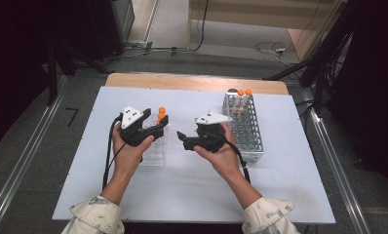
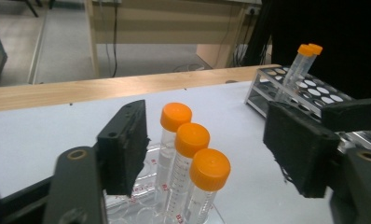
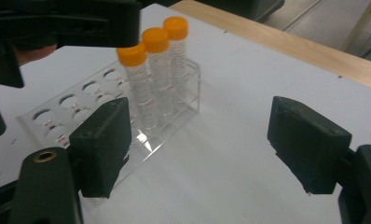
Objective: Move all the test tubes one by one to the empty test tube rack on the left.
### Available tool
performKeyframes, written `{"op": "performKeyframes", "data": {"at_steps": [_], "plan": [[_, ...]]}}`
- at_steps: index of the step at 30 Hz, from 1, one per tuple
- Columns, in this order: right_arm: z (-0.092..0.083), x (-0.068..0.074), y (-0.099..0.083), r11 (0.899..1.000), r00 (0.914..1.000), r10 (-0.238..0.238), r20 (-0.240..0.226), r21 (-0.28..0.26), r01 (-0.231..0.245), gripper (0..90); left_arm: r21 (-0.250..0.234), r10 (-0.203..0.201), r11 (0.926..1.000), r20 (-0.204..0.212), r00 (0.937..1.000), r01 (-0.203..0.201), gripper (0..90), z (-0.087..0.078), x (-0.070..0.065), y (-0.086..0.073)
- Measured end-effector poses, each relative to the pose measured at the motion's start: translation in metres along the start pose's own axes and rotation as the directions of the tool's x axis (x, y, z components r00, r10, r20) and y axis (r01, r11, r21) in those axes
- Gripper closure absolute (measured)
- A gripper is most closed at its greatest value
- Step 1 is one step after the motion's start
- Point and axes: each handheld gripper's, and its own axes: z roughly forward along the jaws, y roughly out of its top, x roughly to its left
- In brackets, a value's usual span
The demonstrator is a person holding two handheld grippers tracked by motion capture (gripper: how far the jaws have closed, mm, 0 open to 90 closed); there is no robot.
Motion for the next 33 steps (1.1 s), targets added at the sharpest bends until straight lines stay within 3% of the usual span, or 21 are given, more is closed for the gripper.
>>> {"op": "performKeyframes", "data": {"at_steps": [7, 11, 16, 22, 33], "plan": [[-0.018, -0.03, 0.006, 0.998, 0.9962, 0.054, 0.069, -0.046, -0.051, 20.8, 0.013, -0.01, 0.9999, 0.001, 0.9999, 0.01, 23.7, -0.001, 0.002, 0.0], [-0.028, -0.05, 0.008, 0.996, 0.9875, 0.067, 0.143, -0.074, -0.057, 20.9, 0.012, -0.005, 0.9999, -0.01, 0.9999, 0.005, 20.0, -0.002, 0.002, 0.0], [-0.039, -0.083, 0.005, 0.988, 0.9647, 0.133, 0.227, -0.112, -0.11, 21.7, 0.017, -0.009, 0.9998, -0.005, 0.9999, 0.009, 19.2, -0.004, 0.002, 0.0], [-0.048, -0.11, 0.001, 0.987, 0.9384, 0.146, 0.313, -0.113, -0.116, 23.4, 0.012, -0.01, 0.9999, -0.004, 0.9999, 0.011, 18.4, -0.006, 0.002, 0.001], [-0.046, -0.154, -0.012, 0.977, 0.8892, 0.208, 0.407, -0.127, -0.171, 27.9, 0.009, -0.015, 0.9998, -0.009, 0.9998, 0.015, 17.4, -0.007, 0.004, 0.001]]}}
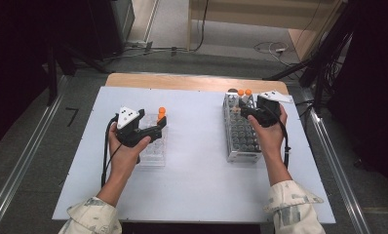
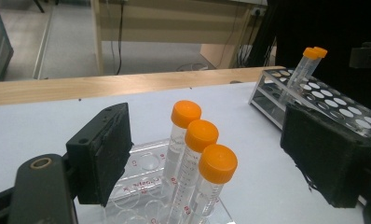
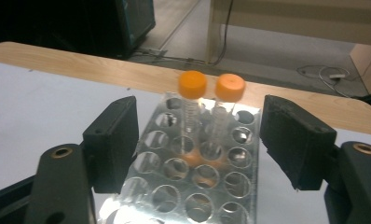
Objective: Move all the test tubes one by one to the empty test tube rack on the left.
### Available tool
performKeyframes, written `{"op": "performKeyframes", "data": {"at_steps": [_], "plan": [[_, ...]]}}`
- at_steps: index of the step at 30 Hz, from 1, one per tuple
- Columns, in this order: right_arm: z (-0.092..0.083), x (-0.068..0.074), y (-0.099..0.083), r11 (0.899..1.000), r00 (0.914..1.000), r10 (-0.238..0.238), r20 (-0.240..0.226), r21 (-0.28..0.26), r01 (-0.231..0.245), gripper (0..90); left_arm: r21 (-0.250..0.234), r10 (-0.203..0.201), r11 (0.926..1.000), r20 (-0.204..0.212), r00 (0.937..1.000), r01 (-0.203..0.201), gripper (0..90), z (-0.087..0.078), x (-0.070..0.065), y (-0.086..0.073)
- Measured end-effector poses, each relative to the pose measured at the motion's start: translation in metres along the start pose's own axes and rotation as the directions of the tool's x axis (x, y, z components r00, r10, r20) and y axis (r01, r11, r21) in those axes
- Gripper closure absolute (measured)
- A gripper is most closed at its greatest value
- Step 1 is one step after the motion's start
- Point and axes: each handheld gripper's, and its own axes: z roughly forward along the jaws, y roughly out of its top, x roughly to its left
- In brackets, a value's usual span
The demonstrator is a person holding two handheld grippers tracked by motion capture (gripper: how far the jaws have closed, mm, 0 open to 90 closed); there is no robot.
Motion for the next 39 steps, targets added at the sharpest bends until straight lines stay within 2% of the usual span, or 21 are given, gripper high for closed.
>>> {"op": "performKeyframes", "data": {"at_steps": [3, 6, 10, 13, 20, 24, 39], "plan": [[0.009, -0.006, -0.001, 1.0, 0.9995, -0.016, 0.028, 0.026, 0.016, 30.9, 0.002, -0.001, 1.0, 0.004, 1.0, 0.001, 17.4, 0.001, -0.001, 0.0], [0.017, -0.014, -0.001, 0.999, 0.9991, -0.01, 0.042, 0.034, 0.009, 35.8, 0.001, 0.0, 1.0, 0.006, 1.0, 0.0, 17.4, 0.001, -0.002, 0.0], [0.026, -0.02, -0.002, 0.999, 0.9996, -0.017, 0.024, 0.05, 0.016, 45.5, 0.0, 0.0, 1.0, 0.008, 1.0, 0.0, 17.4, 0.0, -0.002, 0.0], [0.032, -0.022, -0.003, 0.999, 0.9999, -0.016, 0.006, 0.041, 0.016, 49.5, -0.004, -0.001, 1.0, 0.009, 1.0, 0.001, 17.5, 0.0, -0.002, 0.0], [0.046, -0.026, -0.008, 0.999, 0.9999, -0.008, -0.01, 0.053, 0.009, 55.2, -0.009, 0.001, 1.0, 0.005, 1.0, -0.001, 17.6, -0.001, -0.002, 0.001], [0.053, -0.028, -0.005, 0.997, 0.9994, -0.012, -0.033, 0.075, 0.014, 57.7, -0.006, 0.006, 1.0, 0.008, 1.0, -0.006, 17.5, 0.0, -0.003, 0.001], [0.068, -0.028, -0.004, 0.988, 0.9966, -0.05, -0.066, 0.139, 0.059, 68.2, -0.001, 0.006, 1.0, 0.011, 0.9999, -0.006, 17.4, 0.001, -0.003, 0.0]]}}
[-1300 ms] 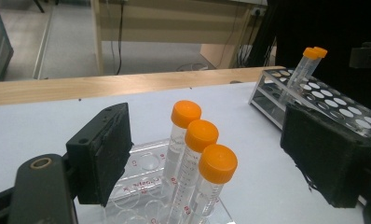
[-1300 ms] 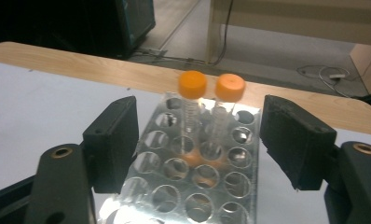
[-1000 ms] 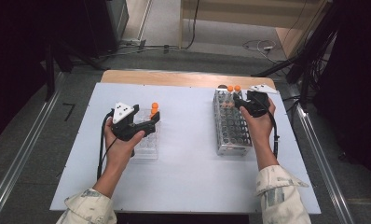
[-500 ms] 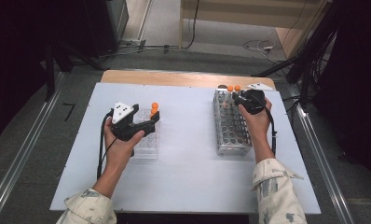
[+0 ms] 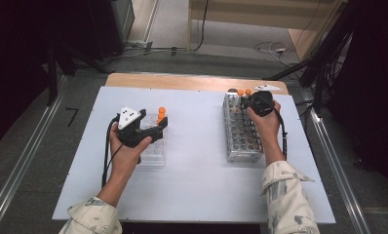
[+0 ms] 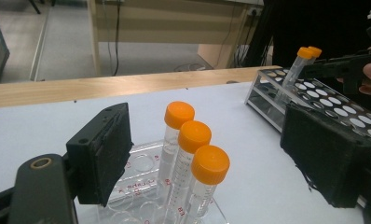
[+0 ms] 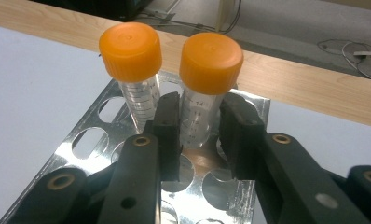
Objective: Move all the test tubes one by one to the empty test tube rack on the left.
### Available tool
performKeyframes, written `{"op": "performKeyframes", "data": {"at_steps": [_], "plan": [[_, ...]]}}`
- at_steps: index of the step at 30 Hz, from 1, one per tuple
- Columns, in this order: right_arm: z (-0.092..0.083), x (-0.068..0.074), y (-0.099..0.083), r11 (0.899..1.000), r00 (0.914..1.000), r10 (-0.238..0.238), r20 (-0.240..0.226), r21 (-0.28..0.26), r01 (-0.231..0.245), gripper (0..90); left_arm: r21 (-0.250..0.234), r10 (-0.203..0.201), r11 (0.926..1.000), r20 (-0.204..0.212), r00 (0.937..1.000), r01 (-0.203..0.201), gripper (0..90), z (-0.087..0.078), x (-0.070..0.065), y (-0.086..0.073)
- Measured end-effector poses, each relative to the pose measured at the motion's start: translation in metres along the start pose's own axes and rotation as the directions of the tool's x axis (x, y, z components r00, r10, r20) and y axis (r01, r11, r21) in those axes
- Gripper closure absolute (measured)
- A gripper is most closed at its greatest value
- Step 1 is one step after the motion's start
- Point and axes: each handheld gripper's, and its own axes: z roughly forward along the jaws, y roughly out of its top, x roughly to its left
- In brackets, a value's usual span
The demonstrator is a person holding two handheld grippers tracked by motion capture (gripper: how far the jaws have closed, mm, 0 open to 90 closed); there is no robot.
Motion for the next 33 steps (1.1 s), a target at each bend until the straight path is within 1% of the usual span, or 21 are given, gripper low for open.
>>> {"op": "performKeyframes", "data": {"at_steps": [2, 9, 13, 16, 24, 26, 29, 33], "plan": [[0.0, -0.001, 0.0, 1.0, 1.0, 0.003, -0.009, -0.001, -0.003, 70.2, 0.002, 0.001, 1.0, 0.0, 1.0, -0.001, 17.4, 0.0, 0.0, 0.0], [-0.001, 0.0, 0.0, 1.0, 0.9998, -0.002, -0.021, -0.008, 0.002, 72.2, 0.001, -0.002, 1.0, 0.0, 1.0, 0.002, 17.4, 0.0, 0.0, 0.0], [-0.005, -0.001, 0.002, 0.999, 0.9995, 0.017, -0.025, -0.03, -0.017, 72.2, -0.002, -0.001, 1.0, 0.0, 1.0, 0.001, 17.4, -0.001, 0.001, 0.0], [-0.01, -0.002, 0.005, 0.998, 0.9992, 0.028, -0.03, -0.053, -0.029, 72.2, -0.001, -0.002, 1.0, -0.003, 1.0, 0.002, 17.4, -0.001, 0.0, 0.0], [-0.025, 0.0, 0.016, 0.994, 0.9999, 0.015, -0.006, -0.108, -0.016, 72.2, 0.001, -0.003, 1.0, 0.001, 1.0, 0.003, 17.3, -0.001, -0.001, 0.001], [-0.029, 0.001, 0.018, 0.994, 0.9999, 0.011, 0.0, -0.111, -0.011, 72.2, 0.003, -0.002, 1.0, 0.0, 1.0, 0.002, 17.3, -0.001, -0.001, 0.001], [-0.037, 0.001, 0.022, 0.991, 0.9999, 0.015, -0.001, -0.131, -0.015, 72.3, 0.002, -0.003, 1.0, 0.0, 1.0, 0.003, 17.3, -0.001, -0.001, 0.001], [-0.051, 0.001, 0.027, 0.986, 1.0, 0.007, 0.003, -0.165, -0.006, 72.3, 0.001, -0.005, 1.0, 0.002, 1.0, 0.005, 17.3, -0.001, -0.001, 0.001]]}}
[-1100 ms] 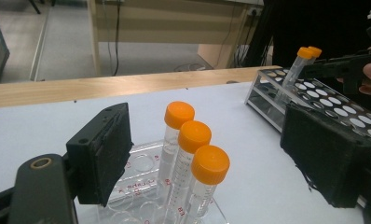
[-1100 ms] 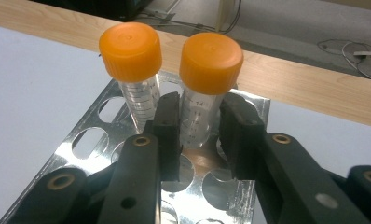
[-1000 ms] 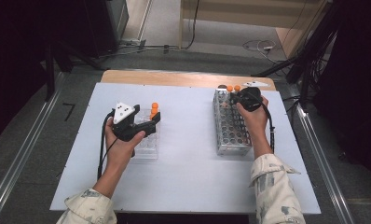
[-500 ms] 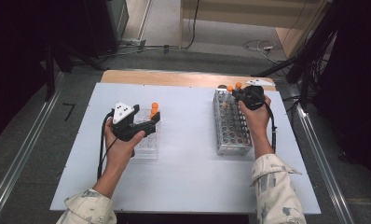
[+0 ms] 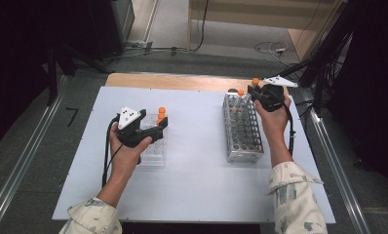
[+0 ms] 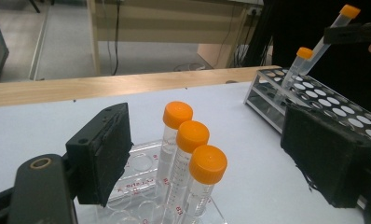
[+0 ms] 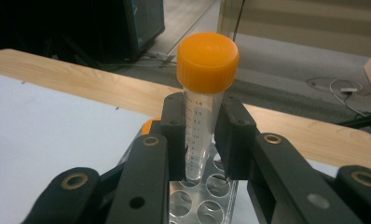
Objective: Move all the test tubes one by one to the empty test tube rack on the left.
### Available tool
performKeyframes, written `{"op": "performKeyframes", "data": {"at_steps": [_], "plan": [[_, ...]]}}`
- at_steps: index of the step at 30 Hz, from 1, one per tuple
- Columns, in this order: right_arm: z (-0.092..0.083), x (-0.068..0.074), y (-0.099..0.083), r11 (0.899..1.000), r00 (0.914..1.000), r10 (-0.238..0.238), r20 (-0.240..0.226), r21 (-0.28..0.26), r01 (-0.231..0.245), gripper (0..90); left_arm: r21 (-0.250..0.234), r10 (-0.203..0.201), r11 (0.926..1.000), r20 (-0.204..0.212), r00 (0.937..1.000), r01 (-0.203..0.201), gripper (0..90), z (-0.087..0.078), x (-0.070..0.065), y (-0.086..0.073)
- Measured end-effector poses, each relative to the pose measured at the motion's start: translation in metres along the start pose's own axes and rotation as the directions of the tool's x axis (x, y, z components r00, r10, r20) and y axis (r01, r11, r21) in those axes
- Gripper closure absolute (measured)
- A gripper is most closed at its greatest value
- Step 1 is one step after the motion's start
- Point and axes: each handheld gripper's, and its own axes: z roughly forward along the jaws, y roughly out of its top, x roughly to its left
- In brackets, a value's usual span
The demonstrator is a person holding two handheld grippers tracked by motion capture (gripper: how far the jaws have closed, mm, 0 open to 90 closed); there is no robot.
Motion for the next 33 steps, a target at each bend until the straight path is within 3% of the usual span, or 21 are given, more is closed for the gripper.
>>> {"op": "performKeyframes", "data": {"at_steps": [7, 18, 24, 33], "plan": [[-0.02, 0.007, 0.004, 1.0, 0.9995, -0.013, -0.029, -0.012, 0.013, 72.3, 0.0, 0.002, 1.0, 0.006, 1.0, -0.002, 17.3, -0.001, -0.001, 0.001], [-0.04, 0.038, 0.001, 0.998, 0.9892, -0.06, -0.134, -0.023, 0.058, 72.3, -0.002, 0.008, 1.0, 0.018, 0.9998, -0.008, 17.3, -0.001, -0.005, 0.002], [-0.042, 0.064, -0.005, 0.996, 0.972, -0.09, -0.217, -0.014, 0.089, 72.3, -0.005, 0.01, 0.9999, 0.023, 0.9997, -0.01, 17.4, -0.001, -0.006, 0.003], [-0.043, 0.113, -0.015, 0.986, 0.9281, -0.158, -0.337, -0.012, 0.164, 72.4, -0.01, 0.017, 0.9998, 0.037, 0.9992, -0.016, 17.4, -0.002, -0.011, 0.004]]}}
